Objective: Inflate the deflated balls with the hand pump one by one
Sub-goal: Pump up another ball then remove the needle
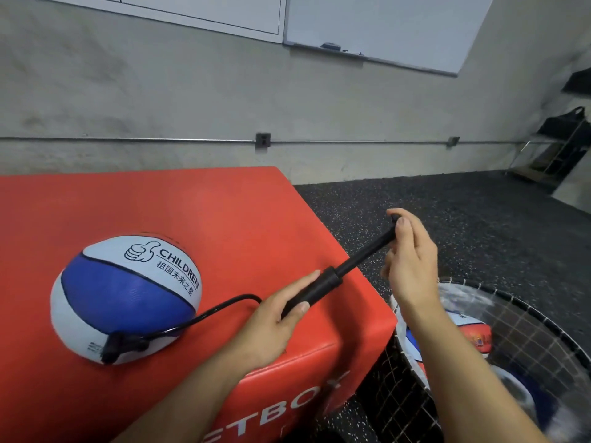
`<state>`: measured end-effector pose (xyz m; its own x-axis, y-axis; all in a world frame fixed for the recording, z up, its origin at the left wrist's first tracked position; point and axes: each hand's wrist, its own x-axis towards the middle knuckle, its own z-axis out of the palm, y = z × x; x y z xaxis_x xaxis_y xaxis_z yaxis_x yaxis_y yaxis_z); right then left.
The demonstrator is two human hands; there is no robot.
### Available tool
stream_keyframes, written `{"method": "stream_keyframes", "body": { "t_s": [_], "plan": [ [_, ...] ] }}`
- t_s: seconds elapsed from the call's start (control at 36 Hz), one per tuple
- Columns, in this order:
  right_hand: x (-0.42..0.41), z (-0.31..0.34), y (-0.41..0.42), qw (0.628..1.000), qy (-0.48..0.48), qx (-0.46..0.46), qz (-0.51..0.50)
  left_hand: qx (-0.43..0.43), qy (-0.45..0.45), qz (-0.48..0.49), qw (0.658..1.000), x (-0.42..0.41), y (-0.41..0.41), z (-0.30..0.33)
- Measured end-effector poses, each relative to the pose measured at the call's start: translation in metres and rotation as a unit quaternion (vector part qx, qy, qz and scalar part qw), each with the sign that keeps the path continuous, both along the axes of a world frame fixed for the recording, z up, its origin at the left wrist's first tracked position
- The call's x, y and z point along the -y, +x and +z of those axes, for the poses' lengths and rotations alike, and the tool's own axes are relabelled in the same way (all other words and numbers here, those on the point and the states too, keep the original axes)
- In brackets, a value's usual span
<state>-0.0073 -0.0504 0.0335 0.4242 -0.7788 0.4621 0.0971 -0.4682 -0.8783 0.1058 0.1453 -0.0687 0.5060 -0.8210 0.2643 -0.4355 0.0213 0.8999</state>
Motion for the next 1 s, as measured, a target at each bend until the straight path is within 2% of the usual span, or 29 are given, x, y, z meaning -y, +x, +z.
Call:
{"method": "stream_keyframes", "body": {
  "t_s": [0.25,0.58,0.69,0.89,1.0],
  "plan": [
    [-0.023,-0.030,0.028,0.994,0.003,-0.072,0.084,-0.035,-0.002,0.022,0.999,0.000,0.005,0.001],
    [-0.039,-0.043,0.009,0.978,-0.023,-0.146,0.148,-0.037,-0.012,0.008,0.999,0.002,0.004,0.001],
    [-0.029,-0.033,0.003,0.985,-0.028,-0.113,0.128,-0.031,-0.012,0.004,0.999,0.001,0.004,-0.002],
    [0.010,0.008,-0.017,0.999,0.022,-0.004,0.028,-0.032,-0.004,-0.017,0.999,0.001,0.001,-0.002],
    [0.009,0.017,-0.024,0.996,0.074,0.036,0.017,-0.008,0.007,-0.021,1.000,0.000,0.003,-0.003]
  ]
}}
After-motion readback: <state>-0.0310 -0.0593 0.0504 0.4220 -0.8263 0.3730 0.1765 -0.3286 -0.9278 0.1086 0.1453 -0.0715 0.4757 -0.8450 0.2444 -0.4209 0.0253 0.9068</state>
